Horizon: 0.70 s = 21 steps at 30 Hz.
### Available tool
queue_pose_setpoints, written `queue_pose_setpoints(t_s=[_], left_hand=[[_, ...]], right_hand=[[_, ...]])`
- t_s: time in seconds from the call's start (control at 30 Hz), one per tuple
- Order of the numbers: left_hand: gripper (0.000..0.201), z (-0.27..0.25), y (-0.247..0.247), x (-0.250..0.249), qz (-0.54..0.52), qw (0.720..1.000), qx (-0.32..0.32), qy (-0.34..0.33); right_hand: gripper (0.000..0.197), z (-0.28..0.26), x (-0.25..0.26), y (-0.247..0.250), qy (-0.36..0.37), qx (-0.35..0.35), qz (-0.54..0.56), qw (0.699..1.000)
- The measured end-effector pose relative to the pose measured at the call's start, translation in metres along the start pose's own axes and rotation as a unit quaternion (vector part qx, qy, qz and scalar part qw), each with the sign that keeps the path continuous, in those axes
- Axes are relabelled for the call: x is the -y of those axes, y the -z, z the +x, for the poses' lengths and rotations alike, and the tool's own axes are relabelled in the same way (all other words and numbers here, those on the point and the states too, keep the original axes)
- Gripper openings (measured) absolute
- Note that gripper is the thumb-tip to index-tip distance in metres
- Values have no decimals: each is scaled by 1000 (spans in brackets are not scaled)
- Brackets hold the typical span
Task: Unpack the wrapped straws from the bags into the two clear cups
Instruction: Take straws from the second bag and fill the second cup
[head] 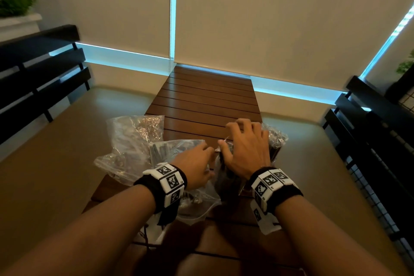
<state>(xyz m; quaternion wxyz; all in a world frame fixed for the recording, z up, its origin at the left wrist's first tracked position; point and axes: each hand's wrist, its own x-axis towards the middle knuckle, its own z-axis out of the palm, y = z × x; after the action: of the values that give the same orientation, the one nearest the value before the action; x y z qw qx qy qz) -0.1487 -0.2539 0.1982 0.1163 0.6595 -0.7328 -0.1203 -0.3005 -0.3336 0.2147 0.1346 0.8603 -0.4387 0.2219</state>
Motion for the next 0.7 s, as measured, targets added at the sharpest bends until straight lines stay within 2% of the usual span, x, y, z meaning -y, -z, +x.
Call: queue_pose_setpoints(t_s=[0.03, 0.1, 0.17, 0.2, 0.27, 0.37, 0.43, 0.5, 0.63, 0.7], left_hand=[[41, -4, 4, 6, 19, 999, 25, 16], [58, -13, 9, 17, 78, 989, 116, 40], [72, -23, 8, 25, 152, 972, 176, 46], [70, -27, 5, 29, 177, 966, 182, 48], [52, -32, -1, 34, 185, 969, 155, 62], [29, -32, 1, 40, 101, 988, 78, 92], [25, -30, 6, 43, 48, 994, 35, 95], [27, -28, 10, 44, 24, 996, 5, 82], [33, -28, 16, 37, 6, 999, -11, 41], [32, -30, 16, 36, 13, 999, -23, 27]], right_hand=[[33, 2, 5, 4, 15, -26, 7, 1000], [18, 3, 18, 10, 59, -61, 31, 996], [13, 1, 33, 16, 120, -35, 91, 988], [15, -1, 41, 17, 147, 14, 126, 981], [21, -8, 55, 19, 172, 165, 170, 956], [21, -24, 70, 11, 167, 380, 180, 892], [16, -35, 78, -6, 139, 451, 170, 865], [17, -45, 87, -35, 97, 450, 179, 870], [36, -48, 108, -77, -5, 318, 215, 923], [38, -41, 113, -87, -70, 304, 185, 932]])
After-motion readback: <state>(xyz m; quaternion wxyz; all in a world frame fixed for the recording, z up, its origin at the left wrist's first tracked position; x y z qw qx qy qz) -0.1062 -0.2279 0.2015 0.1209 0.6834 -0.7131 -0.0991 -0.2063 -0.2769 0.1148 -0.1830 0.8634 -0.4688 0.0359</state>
